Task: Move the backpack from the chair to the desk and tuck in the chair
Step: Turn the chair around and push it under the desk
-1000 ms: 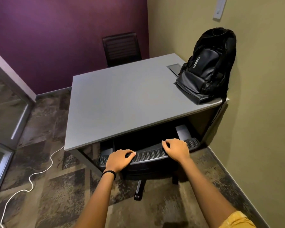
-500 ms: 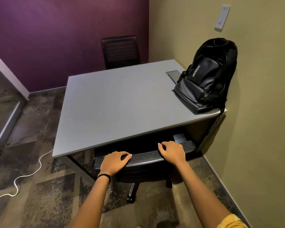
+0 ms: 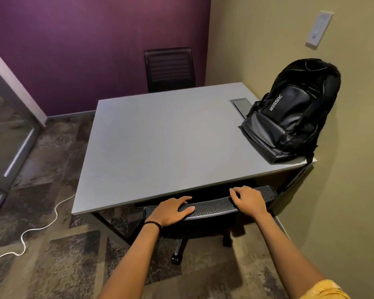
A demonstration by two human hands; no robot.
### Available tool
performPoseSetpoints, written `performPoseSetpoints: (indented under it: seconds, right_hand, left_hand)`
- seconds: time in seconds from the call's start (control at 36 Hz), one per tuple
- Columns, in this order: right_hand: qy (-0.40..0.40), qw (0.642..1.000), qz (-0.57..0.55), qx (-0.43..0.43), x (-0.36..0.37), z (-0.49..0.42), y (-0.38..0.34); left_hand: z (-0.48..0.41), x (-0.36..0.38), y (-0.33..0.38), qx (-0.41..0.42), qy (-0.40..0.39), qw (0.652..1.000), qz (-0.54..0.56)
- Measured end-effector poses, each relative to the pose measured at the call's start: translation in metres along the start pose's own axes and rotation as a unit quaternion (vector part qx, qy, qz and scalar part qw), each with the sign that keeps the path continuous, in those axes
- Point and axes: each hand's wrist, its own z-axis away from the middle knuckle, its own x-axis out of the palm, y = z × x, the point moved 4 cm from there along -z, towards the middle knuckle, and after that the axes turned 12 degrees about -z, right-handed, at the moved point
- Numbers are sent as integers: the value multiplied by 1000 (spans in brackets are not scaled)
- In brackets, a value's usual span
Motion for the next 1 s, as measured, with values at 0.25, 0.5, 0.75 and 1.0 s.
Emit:
performPoseSetpoints:
  seconds: [0.25,0.5,0.75,1.0]
  right_hand:
    - [2,1000,0,-5,-1,-26,12]
    - [-14,1000,-18,-17,-8,-56,23]
    - [-22,999,-15,-35,-16,-66,48]
    - [-71,995,-19,-60,-11,-69,42]
  left_hand:
    - [-23,-9,5,-5,35,999,-15]
    - [-43,-17,10,-34,47,998,13]
    - [-55,-17,32,-59,53,997,10]
    - [-51,-20,29,-104,77,992,-3]
